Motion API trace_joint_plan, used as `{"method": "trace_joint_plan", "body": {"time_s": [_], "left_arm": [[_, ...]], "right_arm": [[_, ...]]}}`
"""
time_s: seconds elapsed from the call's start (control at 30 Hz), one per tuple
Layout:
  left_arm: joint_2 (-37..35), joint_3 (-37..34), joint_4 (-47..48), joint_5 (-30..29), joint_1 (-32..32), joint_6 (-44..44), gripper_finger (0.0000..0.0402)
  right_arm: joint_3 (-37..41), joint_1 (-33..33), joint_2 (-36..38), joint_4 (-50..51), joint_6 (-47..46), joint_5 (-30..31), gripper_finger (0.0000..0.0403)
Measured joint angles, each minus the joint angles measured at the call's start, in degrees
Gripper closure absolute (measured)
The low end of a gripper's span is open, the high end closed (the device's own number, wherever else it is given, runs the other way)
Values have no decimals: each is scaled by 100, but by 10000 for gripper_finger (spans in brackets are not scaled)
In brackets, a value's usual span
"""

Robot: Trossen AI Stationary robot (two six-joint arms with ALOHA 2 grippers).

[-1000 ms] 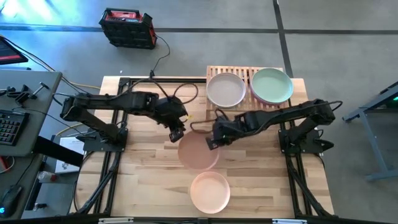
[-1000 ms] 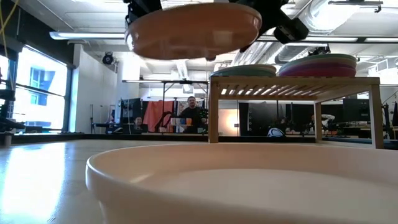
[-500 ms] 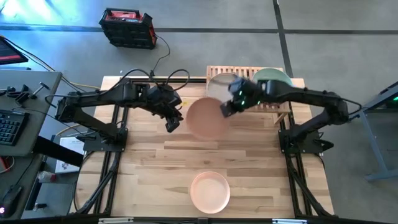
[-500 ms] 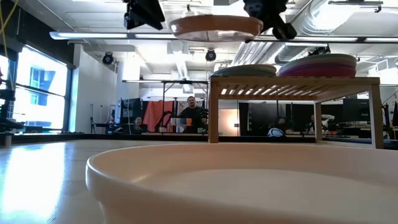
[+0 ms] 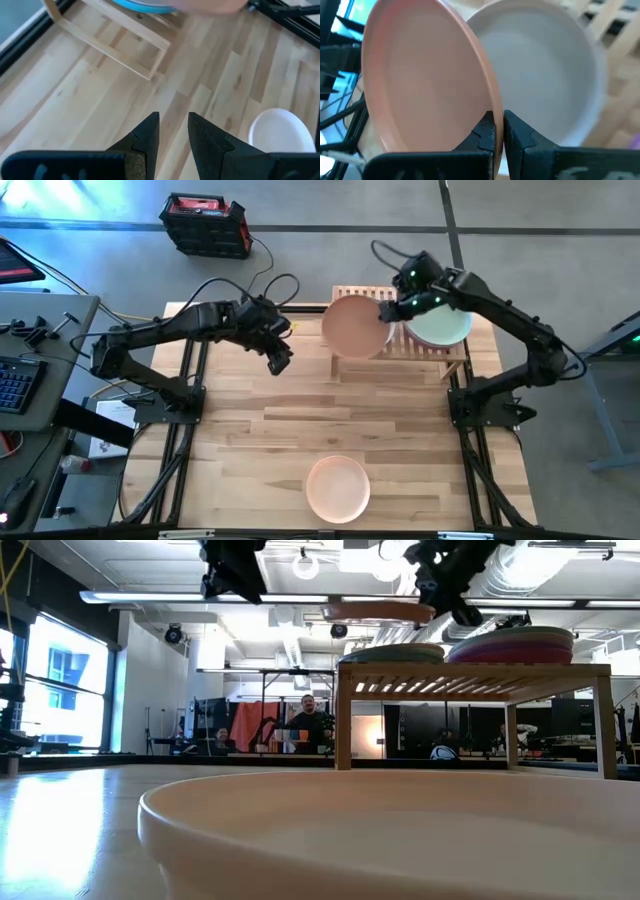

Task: Place and stack plates onto a shelf
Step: Stack the brown plate on top of the gray plate on the shelf

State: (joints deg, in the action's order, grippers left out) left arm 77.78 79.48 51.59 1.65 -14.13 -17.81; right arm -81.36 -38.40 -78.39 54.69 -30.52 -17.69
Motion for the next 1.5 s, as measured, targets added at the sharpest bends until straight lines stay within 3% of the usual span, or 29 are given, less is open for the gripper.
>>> {"method": "trace_joint_plan", "body": {"time_s": [0.27, 0.93, 1.5], "left_arm": [[0, 0, 0, 1, -390, 103, 312], [2, 0, -46, 2, -876, 156, 312], [4, -2, -46, 2, -878, 154, 312]], "right_arm": [[0, -749, -198, 125, 394, -259, 403], [0, -1072, -632, 230, 658, -378, 397], [0, -1091, -613, 114, 551, -304, 303]]}}
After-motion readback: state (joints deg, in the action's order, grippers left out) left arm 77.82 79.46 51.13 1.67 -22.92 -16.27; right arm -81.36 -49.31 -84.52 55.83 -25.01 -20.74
